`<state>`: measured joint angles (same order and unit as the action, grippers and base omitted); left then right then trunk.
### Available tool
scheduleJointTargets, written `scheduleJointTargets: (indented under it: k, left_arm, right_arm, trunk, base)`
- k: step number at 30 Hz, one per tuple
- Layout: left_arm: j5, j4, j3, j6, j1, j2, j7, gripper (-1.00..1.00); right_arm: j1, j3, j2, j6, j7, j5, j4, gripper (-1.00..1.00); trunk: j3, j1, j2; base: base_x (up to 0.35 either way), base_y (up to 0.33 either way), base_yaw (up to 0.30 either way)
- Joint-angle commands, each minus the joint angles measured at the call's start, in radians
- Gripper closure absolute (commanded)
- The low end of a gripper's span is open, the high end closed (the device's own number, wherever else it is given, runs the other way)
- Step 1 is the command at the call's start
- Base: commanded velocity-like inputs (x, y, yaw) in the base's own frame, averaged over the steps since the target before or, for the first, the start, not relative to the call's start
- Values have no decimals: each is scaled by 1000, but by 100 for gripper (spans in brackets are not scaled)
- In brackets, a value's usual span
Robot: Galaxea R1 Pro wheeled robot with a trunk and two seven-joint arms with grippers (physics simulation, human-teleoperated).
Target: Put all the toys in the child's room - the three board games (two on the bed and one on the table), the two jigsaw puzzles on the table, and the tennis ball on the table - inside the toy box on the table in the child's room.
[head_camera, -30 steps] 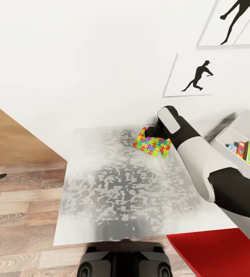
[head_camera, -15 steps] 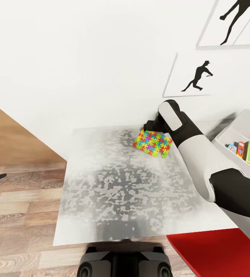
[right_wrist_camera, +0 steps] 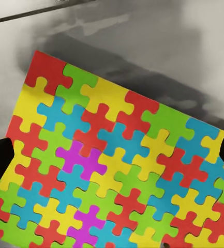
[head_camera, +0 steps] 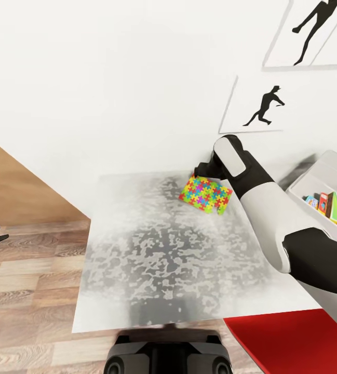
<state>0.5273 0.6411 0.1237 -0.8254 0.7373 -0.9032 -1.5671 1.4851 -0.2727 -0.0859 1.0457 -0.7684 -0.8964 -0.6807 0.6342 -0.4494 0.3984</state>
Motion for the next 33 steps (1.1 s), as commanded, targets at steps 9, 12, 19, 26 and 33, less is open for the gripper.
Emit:
scheduleJointTargets:
  k: [9, 12, 19, 26, 33]
  left_arm:
    - [0, 0, -1, -11, 1, 0, -4, -100]
    - [0, 0, -1, -11, 1, -1, -4, -100]
    - [0, 0, -1, -11, 1, -2, -4, -100]
    - [0, -1, 0, -11, 1, -2, -4, -100]
    - [0, -1, -1, -11, 1, -2, -4, -100]
  right_arm:
    - [1, -3, 13, 1, -13, -10, 0, -100]
    - [1, -2, 19, 0, -14, -10, 0, -100]
    - [4, 8, 42, 1, -7, -14, -3, -100]
    - [5, 3, 46, -39, -27, 2, -16, -100]
    - [6, 13, 42, -100, -59, 64, -19, -100]
  trunk:
    - [1, -1, 2]
    - [1, -1, 2]
    - [1, -1, 2]
    - [1, -1, 2]
    - [1, -1, 2]
  base:
    - [0, 0, 0]
    - [0, 0, 0]
    - [0, 0, 0]
    - [0, 0, 0]
    - [0, 0, 0]
